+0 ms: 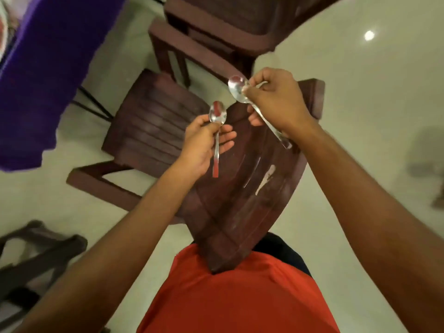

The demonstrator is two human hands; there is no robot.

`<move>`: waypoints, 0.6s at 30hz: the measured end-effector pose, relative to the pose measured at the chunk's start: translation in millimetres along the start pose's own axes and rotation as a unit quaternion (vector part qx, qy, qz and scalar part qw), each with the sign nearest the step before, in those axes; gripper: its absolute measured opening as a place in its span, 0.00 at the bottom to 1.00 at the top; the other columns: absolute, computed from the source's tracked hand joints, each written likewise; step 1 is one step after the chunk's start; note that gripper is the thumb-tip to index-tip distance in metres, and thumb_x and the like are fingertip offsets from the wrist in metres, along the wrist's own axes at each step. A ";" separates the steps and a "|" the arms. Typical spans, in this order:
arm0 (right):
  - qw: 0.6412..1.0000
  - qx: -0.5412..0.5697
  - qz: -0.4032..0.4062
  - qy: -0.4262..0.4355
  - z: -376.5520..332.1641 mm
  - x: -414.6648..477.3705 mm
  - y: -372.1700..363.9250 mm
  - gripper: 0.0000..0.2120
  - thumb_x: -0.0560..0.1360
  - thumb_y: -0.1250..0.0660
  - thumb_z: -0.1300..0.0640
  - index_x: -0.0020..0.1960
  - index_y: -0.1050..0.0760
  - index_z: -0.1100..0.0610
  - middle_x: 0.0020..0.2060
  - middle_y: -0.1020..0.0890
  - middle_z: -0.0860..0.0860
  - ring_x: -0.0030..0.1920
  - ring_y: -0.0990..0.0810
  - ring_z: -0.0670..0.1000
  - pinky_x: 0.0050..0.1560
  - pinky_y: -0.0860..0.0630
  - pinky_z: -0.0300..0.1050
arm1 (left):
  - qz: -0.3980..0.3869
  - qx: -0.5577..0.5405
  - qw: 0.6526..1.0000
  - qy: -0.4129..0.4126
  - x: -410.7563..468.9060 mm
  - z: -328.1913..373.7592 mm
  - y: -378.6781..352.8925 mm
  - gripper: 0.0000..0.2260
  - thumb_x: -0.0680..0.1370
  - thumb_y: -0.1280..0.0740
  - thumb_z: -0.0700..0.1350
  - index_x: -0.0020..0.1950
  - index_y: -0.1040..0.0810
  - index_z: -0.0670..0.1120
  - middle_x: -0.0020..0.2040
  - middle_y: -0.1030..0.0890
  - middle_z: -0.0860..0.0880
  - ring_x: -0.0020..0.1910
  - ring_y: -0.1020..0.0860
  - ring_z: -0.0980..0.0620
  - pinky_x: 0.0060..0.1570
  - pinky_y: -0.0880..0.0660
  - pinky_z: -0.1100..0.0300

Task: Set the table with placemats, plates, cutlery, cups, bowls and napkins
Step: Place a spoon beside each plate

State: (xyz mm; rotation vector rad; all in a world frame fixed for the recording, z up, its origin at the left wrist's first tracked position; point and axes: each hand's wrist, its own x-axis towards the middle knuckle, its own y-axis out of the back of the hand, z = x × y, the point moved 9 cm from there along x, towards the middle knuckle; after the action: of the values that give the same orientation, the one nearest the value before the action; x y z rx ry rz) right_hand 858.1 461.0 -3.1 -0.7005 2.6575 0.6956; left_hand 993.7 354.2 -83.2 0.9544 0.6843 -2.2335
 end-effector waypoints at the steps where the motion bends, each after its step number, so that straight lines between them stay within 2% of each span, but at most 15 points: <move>1: 1.000 0.007 -0.020 -0.002 0.6 6.2 -0.9 0.05 0.79 0.33 0.59 0.50 0.22 0.62 0.32 0.18 0.58 0.26 0.18 0.51 0.28 0.22 0.42 | 0.014 -0.013 1.000 -0.005 1.2 3.9 -5.2 0.06 0.82 0.39 0.37 0.59 0.28 0.43 0.39 0.18 0.44 0.36 0.16 0.49 0.37 0.18 0.56; 8: 0.991 0.026 -0.130 0.013 -4.7 51.4 36.5 0.06 0.81 0.33 0.55 0.50 0.23 0.58 0.32 0.17 0.55 0.25 0.21 0.49 0.27 0.24 0.40 | 0.113 -0.061 0.989 -0.073 4.4 33.7 -50.9 0.07 0.83 0.38 0.40 0.60 0.26 0.42 0.41 0.17 0.44 0.36 0.16 0.51 0.36 0.19 0.59; 11: 0.983 0.041 -0.172 0.041 -26.3 78.0 85.3 0.08 0.80 0.32 0.51 0.50 0.23 0.56 0.31 0.18 0.55 0.25 0.21 0.50 0.26 0.25 0.41 | 0.144 -0.073 0.982 -0.097 2.3 49.5 -90.1 0.05 0.83 0.39 0.38 0.57 0.26 0.43 0.41 0.18 0.44 0.36 0.17 0.52 0.34 0.19 0.61; 15: 0.979 0.036 -0.185 0.079 -61.6 124.2 168.9 0.16 0.79 0.31 0.48 0.55 0.23 0.61 0.34 0.18 0.57 0.28 0.23 0.50 0.26 0.24 0.40 | 0.163 -0.090 0.975 -0.125 8.8 72.3 -156.2 0.05 0.83 0.38 0.38 0.57 0.25 0.43 0.42 0.15 0.44 0.38 0.16 0.50 0.36 0.18 0.59; 18: 0.977 0.008 -0.187 0.100 -81.1 169.2 221.7 0.12 0.79 0.31 0.47 0.51 0.23 0.56 0.31 0.19 0.55 0.26 0.23 0.48 0.25 0.25 0.40 | 0.173 -0.099 0.971 -0.132 19.3 89.3 -209.9 0.07 0.82 0.37 0.40 0.59 0.25 0.42 0.45 0.14 0.42 0.38 0.16 0.49 0.35 0.19 0.59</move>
State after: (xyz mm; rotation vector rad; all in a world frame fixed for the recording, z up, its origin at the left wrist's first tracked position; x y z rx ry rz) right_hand 586.8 523.7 79.9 -1.2830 2.5853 0.5206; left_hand 796.0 432.4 1.6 0.6098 0.5592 -1.8964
